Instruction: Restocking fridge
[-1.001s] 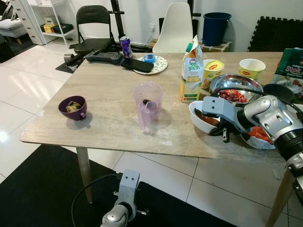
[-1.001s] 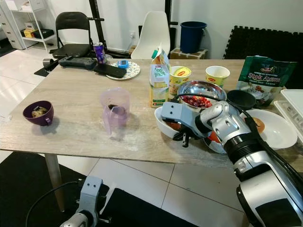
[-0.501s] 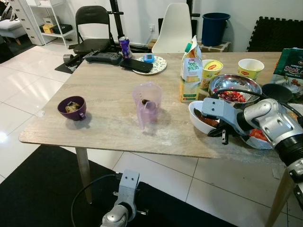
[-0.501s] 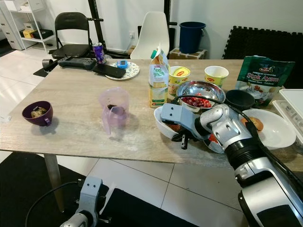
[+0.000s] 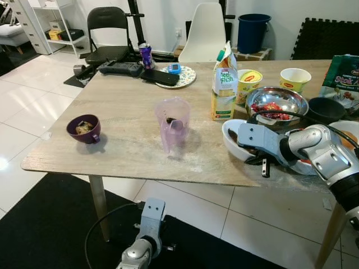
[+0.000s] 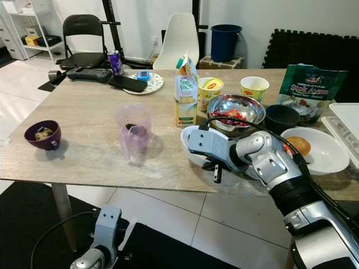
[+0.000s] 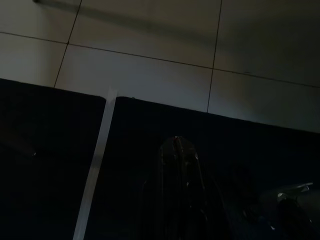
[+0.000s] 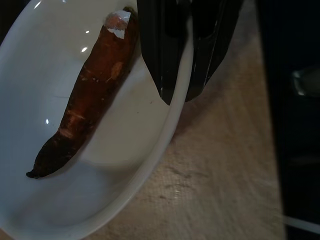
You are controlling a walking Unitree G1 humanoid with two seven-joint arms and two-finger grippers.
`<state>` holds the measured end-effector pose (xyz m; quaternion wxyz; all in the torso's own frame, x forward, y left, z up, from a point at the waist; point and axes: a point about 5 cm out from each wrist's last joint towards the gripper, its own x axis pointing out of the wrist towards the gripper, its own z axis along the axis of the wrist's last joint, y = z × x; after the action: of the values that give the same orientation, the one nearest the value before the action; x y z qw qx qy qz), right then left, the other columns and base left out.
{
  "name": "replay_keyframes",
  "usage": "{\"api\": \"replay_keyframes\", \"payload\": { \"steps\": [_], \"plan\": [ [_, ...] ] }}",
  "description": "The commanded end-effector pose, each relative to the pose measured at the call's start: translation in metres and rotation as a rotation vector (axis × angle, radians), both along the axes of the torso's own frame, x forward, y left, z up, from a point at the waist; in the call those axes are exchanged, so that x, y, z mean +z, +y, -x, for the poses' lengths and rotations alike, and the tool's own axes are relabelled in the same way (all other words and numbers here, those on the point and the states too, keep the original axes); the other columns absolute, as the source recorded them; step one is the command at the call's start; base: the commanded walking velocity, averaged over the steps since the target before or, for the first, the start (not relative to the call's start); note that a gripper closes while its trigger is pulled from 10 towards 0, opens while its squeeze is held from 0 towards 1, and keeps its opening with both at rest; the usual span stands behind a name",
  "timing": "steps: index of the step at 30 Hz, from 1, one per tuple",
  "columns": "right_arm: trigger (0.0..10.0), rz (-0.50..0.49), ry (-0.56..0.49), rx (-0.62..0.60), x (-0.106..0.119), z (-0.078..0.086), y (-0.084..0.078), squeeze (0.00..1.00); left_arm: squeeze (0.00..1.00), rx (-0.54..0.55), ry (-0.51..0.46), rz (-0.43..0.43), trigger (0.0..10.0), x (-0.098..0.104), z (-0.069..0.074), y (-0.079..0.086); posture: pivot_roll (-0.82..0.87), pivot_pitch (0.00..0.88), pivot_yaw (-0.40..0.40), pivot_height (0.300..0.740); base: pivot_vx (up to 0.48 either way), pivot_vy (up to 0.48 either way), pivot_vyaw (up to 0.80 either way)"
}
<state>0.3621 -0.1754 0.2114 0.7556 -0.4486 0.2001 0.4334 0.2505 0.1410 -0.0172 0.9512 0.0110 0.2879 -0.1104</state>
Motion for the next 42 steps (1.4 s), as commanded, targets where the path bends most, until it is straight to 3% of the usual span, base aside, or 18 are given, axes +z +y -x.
{"api": "replay_keyframes", "payload": {
  "steps": [1,6,7,9,10,15,16,23,33,38,42],
  "plan": [
    [10.0,0.009,-0.072,-0.007,0.003,-0.002,0.000,0.00,0.00,0.002,0.036,-0.013,10.0,-0.006,0.006,0.003,-0.08,0.118,0.060,0.740,0.000,0.000,0.00],
    [10.0,-0.014,-0.096,0.003,0.006,-0.001,0.006,0.00,0.00,0.004,0.038,-0.016,10.0,-0.007,0.006,0.004,-0.07,0.117,0.058,0.740,0.000,0.000,0.00],
    [10.0,-0.020,-0.098,0.007,0.007,-0.001,0.008,0.44,0.00,0.005,0.038,-0.017,10.0,-0.007,0.006,0.005,-0.07,0.117,0.057,0.740,0.000,0.000,0.00],
    [10.0,-0.020,-0.098,0.007,0.007,-0.001,0.008,0.44,0.00,0.005,0.038,-0.017,10.0,-0.007,0.006,0.005,-0.07,0.117,0.057,0.740,0.000,0.000,0.00],
    [10.0,-0.021,-0.097,0.013,0.008,-0.001,0.009,1.00,0.00,0.007,0.037,-0.017,10.0,-0.007,0.006,0.005,-0.07,0.116,0.055,0.740,0.000,0.000,0.00],
    [10.0,-0.003,-0.097,0.037,0.010,0.000,0.011,1.00,0.00,0.008,0.035,-0.016,10.0,-0.006,0.005,0.004,-0.08,0.115,0.053,0.740,0.000,0.000,0.00],
    [10.0,0.022,-0.094,0.055,0.010,0.001,0.010,0.00,0.00,0.009,0.034,-0.015,10.0,-0.006,0.005,0.004,-0.08,0.114,0.052,0.740,0.000,0.000,0.00],
    [10.0,0.060,-0.079,0.100,0.018,0.002,0.008,0.00,0.00,0.009,0.032,-0.006,10.0,-0.006,0.004,0.001,-0.08,0.112,0.047,0.740,0.000,0.000,0.00],
    [10.0,-0.066,0.059,0.182,0.014,0.011,0.029,0.00,0.00,0.007,0.030,0.002,10.0,-0.006,0.003,-0.002,-0.09,0.106,0.044,0.740,0.000,0.000,0.00],
    [10.0,-0.075,0.081,0.189,0.008,0.008,0.035,0.00,0.00,0.008,0.027,0.003,10.0,-0.005,0.001,-0.002,-0.09,0.102,0.045,0.740,0.000,0.000,0.00],
    [10.0,-0.062,0.039,0.192,0.008,-0.003,0.049,0.00,0.00,0.017,0.021,0.003,10.0,-0.004,-0.003,-0.001,-0.09,0.096,0.035,0.740,0.000,0.000,0.00]
  ]
}}
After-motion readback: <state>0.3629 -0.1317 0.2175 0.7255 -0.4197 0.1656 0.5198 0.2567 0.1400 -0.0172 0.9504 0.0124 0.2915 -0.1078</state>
